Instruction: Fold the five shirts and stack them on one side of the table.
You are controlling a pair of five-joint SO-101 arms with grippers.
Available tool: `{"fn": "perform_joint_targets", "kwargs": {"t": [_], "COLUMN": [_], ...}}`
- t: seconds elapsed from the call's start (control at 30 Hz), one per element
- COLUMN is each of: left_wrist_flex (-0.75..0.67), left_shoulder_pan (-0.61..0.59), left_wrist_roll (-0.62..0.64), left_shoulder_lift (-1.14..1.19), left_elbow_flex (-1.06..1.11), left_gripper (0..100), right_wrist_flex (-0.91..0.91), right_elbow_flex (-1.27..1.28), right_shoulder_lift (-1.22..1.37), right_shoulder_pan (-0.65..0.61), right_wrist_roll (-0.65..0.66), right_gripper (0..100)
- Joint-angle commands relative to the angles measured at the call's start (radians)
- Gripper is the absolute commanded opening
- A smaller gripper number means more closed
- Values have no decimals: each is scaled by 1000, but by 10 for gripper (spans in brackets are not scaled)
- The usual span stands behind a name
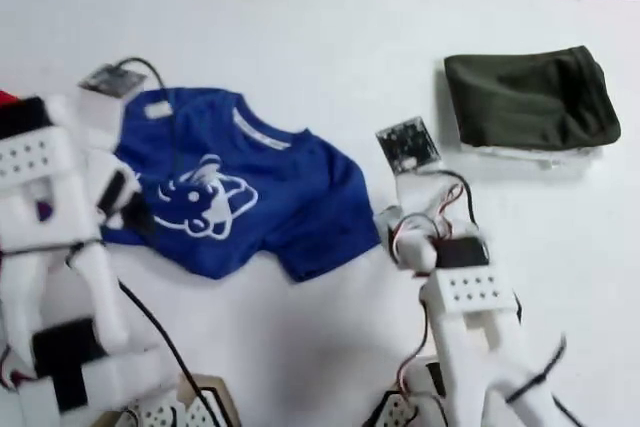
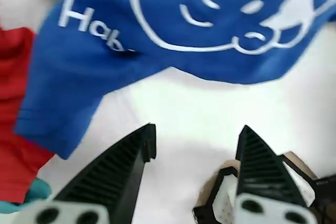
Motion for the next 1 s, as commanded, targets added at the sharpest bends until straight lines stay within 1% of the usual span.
{"fn": "perform_joint_targets", "kwargs": {"t": [0.0, 0.13, 0.23, 0.3, 0.4, 0.47, 0.67, 0.73, 0.87, 0.97], "left_wrist_flex": [-38, -226, -387, -443, -445, -450, -466, -466, -466, -465], "left_shoulder_pan": [101, 189, 219, 221, 218, 218, 221, 222, 222, 222], "left_wrist_roll": [5, 6, 9, 34, 44, 46, 46, 48, 48, 48], "left_shoulder_lift": [-186, -315, -319, -299, -252, -224, -186, -187, -187, -187], "left_elbow_flex": [163, 435, 582, 628, 634, 631, 630, 630, 630, 630], "left_gripper": [264, 266, 267, 267, 267, 267, 265, 265, 264, 264], "right_wrist_flex": [51, 96, 93, 93, 94, 94, 96, 107, 110, 120], "right_elbow_flex": [-121, -219, -262, -284, -295, -295, -295, -296, -307, -322], "right_shoulder_lift": [137, 306, 421, 486, 559, 598, 665, 667, 662, 619], "right_shoulder_pan": [-88, -214, -245, -248, -243, -245, -242, -242, -217, -142], "right_wrist_roll": [-8, -12, -14, -12, -8, -8, -8, -8, -8, -8], "right_gripper": [241, 306, 317, 312, 293, 257, 63, 14, 18, 18]}}
